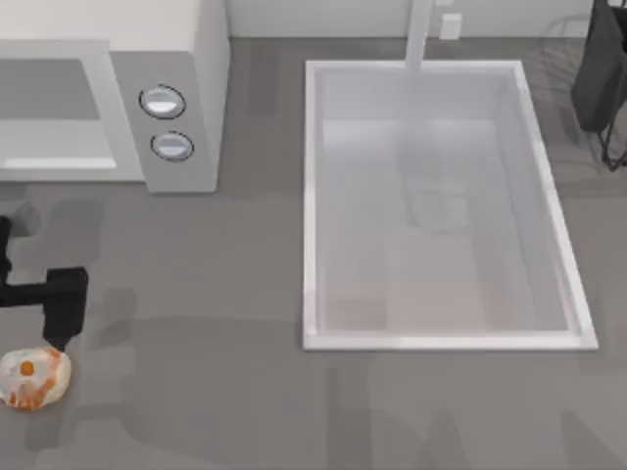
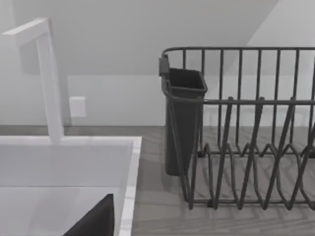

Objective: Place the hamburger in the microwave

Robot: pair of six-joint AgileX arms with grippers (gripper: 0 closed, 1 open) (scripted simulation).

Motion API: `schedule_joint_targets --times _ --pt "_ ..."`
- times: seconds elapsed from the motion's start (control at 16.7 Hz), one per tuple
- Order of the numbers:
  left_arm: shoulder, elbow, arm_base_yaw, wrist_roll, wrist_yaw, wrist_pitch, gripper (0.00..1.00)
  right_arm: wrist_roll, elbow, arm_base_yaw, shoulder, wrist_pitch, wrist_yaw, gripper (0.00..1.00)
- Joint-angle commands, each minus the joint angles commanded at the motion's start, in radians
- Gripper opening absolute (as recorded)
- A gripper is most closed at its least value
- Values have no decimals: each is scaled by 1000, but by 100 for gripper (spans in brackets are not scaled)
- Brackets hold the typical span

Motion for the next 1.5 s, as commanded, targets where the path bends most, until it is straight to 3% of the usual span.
schedule_joint_targets --times 0.54,0.84,1.5 --pt "166 -157 -1 4 0 329 100 0 0 0 0 0 0 100" --pt "183 -171 -1 4 0 352 100 0 0 0 0 0 0 100" --pt "183 -171 -1 4 0 352 17 0 0 0 0 0 0 100"
